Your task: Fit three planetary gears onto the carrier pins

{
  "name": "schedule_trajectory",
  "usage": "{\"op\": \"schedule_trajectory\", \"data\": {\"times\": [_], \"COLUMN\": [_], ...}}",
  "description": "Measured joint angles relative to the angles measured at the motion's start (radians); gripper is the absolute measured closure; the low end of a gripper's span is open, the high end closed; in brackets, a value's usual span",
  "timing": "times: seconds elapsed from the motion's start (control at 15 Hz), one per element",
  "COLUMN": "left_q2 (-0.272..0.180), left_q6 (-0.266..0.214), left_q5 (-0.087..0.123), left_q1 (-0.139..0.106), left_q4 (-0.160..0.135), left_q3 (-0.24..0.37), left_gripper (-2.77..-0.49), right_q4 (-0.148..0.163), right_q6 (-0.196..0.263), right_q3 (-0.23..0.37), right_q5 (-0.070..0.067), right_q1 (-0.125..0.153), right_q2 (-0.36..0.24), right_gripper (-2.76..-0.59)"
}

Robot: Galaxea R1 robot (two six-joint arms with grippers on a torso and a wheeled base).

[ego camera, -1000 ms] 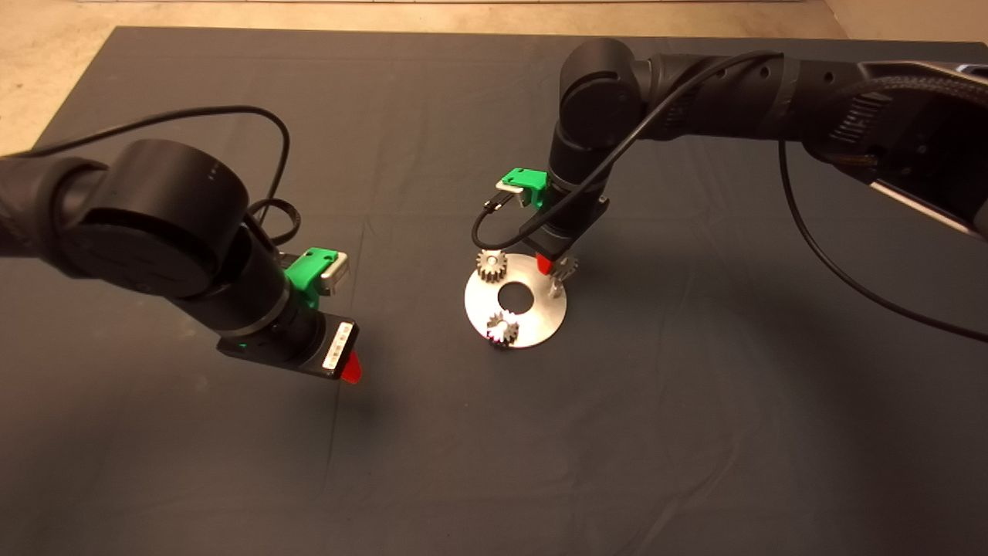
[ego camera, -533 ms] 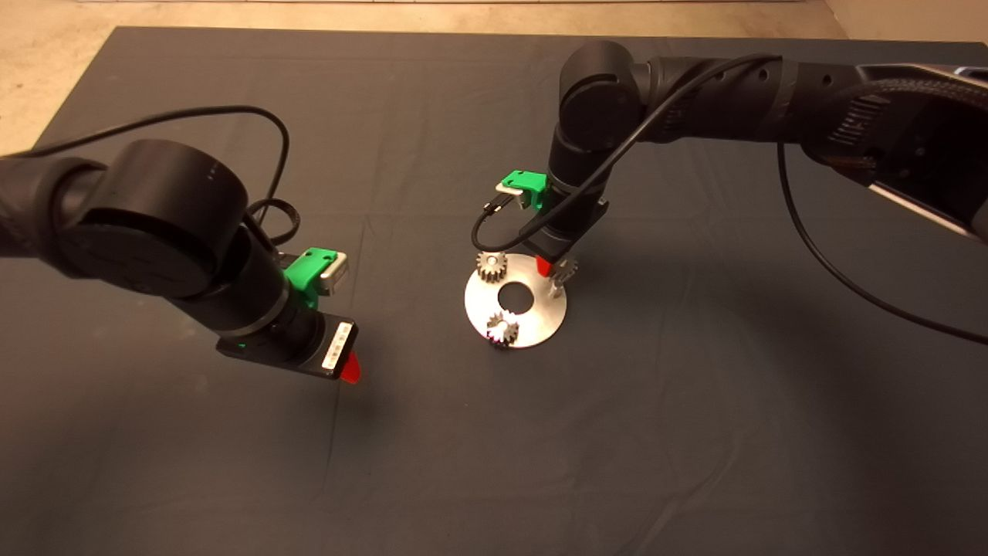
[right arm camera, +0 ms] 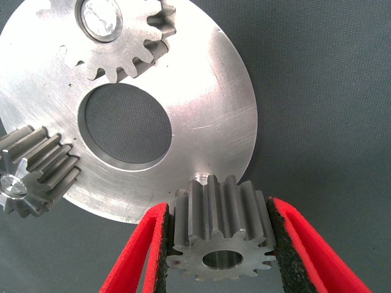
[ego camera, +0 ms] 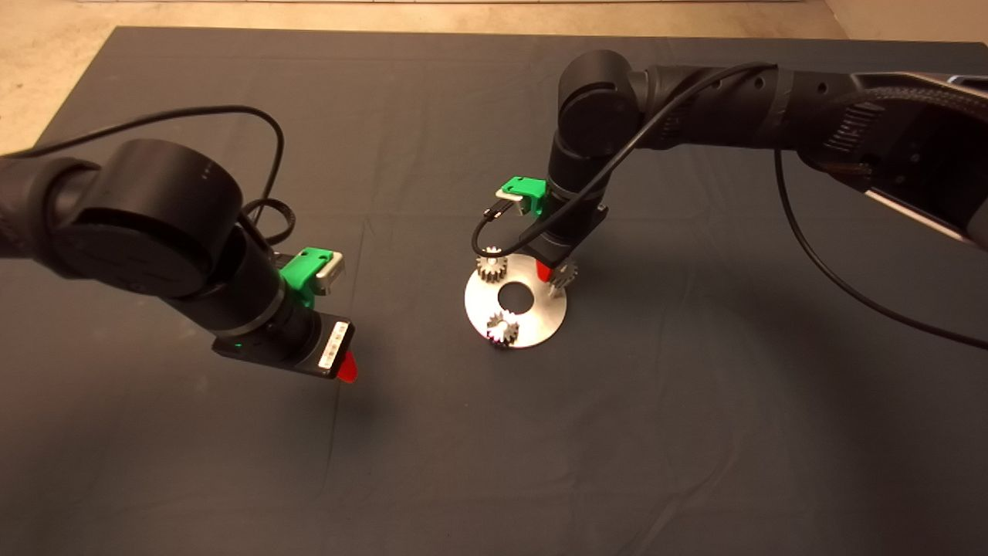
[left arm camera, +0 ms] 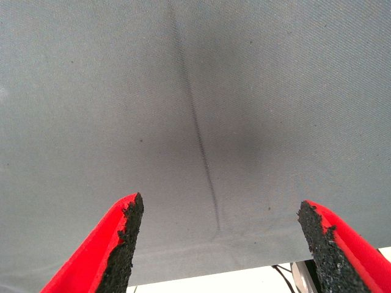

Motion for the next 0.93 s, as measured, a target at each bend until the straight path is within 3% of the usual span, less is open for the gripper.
{"op": "schedule_trajectory", "data": {"times": [0.93], "left_q2": [-0.001], "left_q6": [0.000], "left_q5": [0.000], "left_q1": [0.000], "left_q4": [0.000], "left_q3": [0.000], "left_gripper": [-1.78], "right_q4": [0.006], "right_q6": [0.000], "right_q3": [0.036], "right_q5": [0.001], "right_q1": [-0.003], "right_q2": [-0.015], "right_gripper": [-1.01]}}
